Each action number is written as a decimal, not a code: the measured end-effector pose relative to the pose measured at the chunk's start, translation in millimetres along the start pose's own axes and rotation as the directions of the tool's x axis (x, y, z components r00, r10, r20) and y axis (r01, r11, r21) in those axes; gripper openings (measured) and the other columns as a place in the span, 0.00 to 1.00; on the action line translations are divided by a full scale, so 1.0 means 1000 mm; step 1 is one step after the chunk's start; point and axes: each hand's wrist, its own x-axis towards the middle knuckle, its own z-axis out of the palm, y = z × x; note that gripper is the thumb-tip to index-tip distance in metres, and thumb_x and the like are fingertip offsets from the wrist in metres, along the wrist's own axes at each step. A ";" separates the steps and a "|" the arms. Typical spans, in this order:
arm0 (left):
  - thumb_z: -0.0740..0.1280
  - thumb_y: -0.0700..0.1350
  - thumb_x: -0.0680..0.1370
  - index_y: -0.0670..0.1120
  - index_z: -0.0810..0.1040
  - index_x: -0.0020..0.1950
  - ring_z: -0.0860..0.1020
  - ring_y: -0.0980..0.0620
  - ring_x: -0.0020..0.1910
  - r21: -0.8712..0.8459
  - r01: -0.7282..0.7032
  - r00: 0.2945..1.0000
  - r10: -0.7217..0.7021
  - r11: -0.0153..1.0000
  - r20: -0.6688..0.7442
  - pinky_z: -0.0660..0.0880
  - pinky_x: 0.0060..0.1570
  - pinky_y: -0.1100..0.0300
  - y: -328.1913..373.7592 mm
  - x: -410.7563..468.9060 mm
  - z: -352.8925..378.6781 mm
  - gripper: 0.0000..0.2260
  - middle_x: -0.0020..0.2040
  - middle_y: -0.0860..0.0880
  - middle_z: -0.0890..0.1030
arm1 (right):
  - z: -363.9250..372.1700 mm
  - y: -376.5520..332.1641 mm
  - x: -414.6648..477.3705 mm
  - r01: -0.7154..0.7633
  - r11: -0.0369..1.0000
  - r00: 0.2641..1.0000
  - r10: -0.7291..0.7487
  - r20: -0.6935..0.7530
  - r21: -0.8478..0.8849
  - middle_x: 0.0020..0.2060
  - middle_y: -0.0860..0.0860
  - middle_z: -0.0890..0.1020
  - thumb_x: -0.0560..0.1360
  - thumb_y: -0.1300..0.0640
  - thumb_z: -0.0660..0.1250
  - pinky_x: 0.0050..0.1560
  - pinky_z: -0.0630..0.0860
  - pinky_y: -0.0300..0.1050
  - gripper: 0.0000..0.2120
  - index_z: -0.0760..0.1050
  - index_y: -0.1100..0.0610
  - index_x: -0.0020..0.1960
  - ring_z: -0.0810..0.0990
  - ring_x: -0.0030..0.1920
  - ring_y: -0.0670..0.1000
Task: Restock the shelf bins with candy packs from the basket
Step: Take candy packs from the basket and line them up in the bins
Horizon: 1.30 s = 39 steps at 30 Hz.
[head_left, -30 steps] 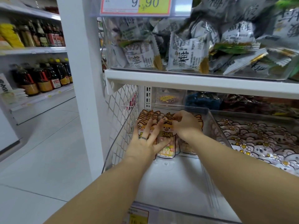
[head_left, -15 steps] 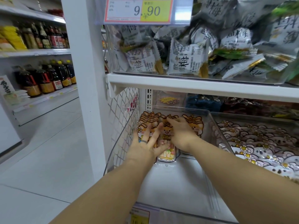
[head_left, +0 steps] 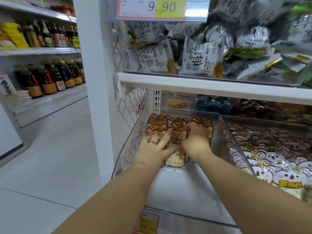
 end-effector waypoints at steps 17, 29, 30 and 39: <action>0.61 0.55 0.82 0.64 0.45 0.79 0.53 0.39 0.75 0.032 0.014 1.000 -0.014 0.999 0.016 0.60 0.66 0.45 0.003 -0.006 -0.001 0.31 0.77 0.45 0.24 | 0.016 0.006 -0.008 -0.267 0.921 0.960 0.229 0.161 0.283 0.52 0.55 0.82 0.77 0.62 0.68 0.56 0.79 0.51 0.10 0.76 0.58 0.58 0.80 0.53 0.57; 0.57 0.58 0.83 0.63 0.41 0.80 0.52 0.39 0.76 0.058 0.048 0.996 -0.053 0.997 0.072 0.60 0.66 0.44 0.003 -0.006 0.000 0.31 0.78 0.43 0.27 | 0.013 -0.001 -0.019 -0.369 0.887 0.926 0.324 0.195 0.279 0.54 0.56 0.82 0.71 0.57 0.73 0.58 0.78 0.54 0.21 0.75 0.59 0.62 0.80 0.56 0.59; 0.57 0.58 0.83 0.63 0.40 0.79 0.51 0.39 0.76 0.064 0.048 0.995 -0.053 0.997 0.079 0.60 0.66 0.44 0.003 -0.007 0.000 0.31 0.78 0.44 0.27 | 0.014 -0.001 -0.019 -0.385 0.878 0.918 0.335 0.211 0.284 0.54 0.56 0.82 0.71 0.56 0.74 0.58 0.78 0.54 0.21 0.75 0.59 0.61 0.80 0.56 0.59; 0.59 0.57 0.83 0.65 0.36 0.78 0.50 0.37 0.76 0.106 0.057 0.991 -0.069 0.993 0.117 0.61 0.67 0.43 0.004 -0.004 0.003 0.34 0.74 0.43 0.21 | 0.014 0.002 -0.018 -0.426 0.860 0.901 0.373 0.221 0.282 0.44 0.58 0.81 0.73 0.59 0.68 0.55 0.80 0.55 0.07 0.71 0.57 0.38 0.81 0.48 0.60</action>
